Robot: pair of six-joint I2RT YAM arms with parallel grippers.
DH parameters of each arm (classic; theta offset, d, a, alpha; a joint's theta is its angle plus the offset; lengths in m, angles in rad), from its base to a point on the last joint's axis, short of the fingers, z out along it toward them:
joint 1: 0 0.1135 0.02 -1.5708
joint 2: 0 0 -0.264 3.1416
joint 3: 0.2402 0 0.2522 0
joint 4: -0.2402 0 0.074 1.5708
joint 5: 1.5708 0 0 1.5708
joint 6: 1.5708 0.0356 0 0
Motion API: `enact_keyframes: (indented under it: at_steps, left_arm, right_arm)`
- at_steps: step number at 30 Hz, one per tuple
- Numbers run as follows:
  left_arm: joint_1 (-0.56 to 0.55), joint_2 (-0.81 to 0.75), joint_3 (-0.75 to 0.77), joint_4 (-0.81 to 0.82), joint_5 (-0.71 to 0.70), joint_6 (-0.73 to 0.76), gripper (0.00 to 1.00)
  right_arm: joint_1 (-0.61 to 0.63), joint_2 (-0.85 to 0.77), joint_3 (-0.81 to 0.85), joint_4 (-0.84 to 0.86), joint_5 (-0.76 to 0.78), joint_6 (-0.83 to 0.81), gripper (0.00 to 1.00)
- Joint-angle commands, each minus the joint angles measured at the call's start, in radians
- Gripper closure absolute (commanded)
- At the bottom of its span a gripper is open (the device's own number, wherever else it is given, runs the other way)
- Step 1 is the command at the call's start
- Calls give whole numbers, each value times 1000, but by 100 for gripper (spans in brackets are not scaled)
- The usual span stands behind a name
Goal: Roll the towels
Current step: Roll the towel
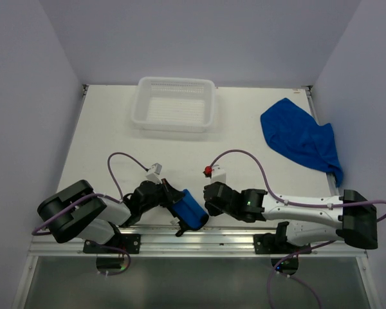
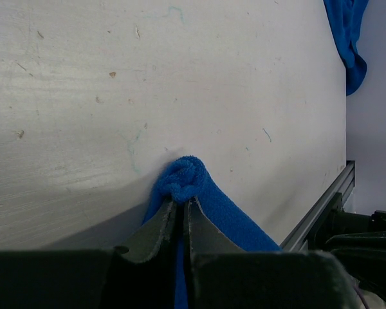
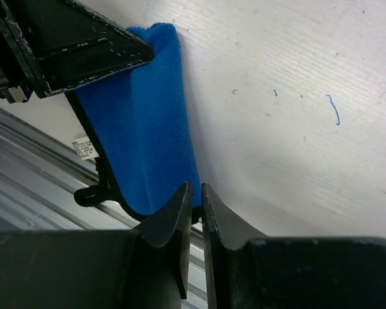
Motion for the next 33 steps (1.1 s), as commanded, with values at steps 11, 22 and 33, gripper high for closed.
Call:
enact_keyframes:
  at_steps: [11, 22, 33]
  left_arm:
    - [-24, 24, -26, -144, -66, 46, 100]
    - [-27, 21, -26, -147, -68, 45, 100]
    - [-29, -25, -14, -219, -81, 33, 100]
  right_arm:
    - [-12, 90, -52, 179, -147, 39, 80]
    - [-3, 146, -54, 171, -153, 30, 79]
    - [117, 271, 24, 101, -39, 30, 78]
